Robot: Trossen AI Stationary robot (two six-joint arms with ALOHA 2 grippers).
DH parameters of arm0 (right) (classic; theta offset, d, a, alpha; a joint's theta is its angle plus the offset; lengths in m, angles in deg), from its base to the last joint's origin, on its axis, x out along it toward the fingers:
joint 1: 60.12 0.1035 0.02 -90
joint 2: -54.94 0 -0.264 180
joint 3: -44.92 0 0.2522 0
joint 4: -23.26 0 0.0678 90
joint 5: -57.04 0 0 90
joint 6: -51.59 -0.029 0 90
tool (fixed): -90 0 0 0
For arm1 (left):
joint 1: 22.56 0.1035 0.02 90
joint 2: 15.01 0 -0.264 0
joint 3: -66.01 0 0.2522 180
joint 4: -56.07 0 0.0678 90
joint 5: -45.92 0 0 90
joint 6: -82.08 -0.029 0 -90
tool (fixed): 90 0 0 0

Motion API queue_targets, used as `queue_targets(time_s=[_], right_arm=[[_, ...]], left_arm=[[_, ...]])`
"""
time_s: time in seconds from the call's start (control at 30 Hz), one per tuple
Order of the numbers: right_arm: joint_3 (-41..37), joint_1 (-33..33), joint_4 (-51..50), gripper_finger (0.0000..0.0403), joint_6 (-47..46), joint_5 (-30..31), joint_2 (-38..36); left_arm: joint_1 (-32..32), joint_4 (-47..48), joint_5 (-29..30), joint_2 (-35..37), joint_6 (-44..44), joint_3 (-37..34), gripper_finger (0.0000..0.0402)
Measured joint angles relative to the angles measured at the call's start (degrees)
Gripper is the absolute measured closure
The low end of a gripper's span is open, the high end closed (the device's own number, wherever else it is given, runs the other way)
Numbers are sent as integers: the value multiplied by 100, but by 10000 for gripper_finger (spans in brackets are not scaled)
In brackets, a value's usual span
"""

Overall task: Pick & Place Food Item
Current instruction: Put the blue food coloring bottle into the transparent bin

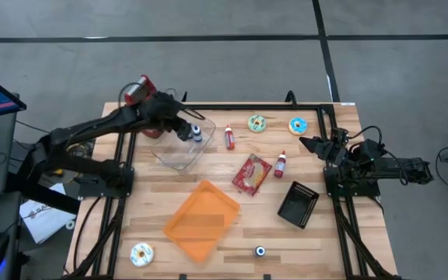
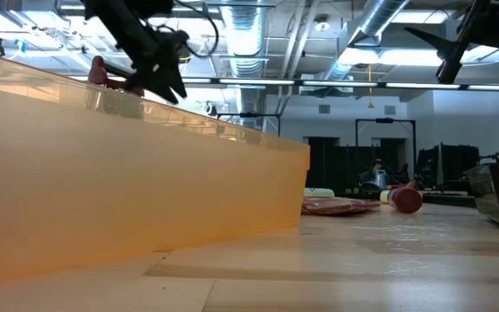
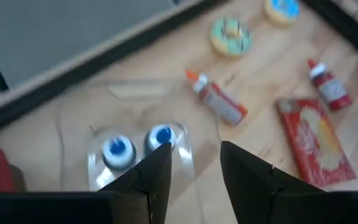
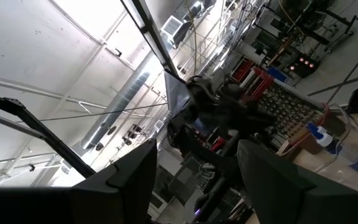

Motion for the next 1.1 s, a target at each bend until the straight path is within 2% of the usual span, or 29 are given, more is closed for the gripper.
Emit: queue_targets(time_s=[0.2, 0.4, 0.53, 0.7, 0.9, 1.1], right_arm=[[0, 0, 0, 187, 9, 8, 0], [0, 0, 0, 187, 10, 44, -1], [0, 0, 0, 187, 9, 46, -1], [0, 2, 0, 187, 9, 44, -1], [0, 4, 153, 187, 6, -164, 1], [285, 275, 411, 187, 116, -404, 111]], left_arm=[[-84, -5, -64, 566, -65, 0, 268], [-542, -53, -431, 860, -267, 0, 265], [-1147, -350, -755, 913, -299, 0, 260], [-2304, -953, -906, 896, -966, 0, 253], [-3324, -1431, -217, 844, -1014, 4, 241], [-3800, -1459, 670, 844, -1010, 20, 241]])
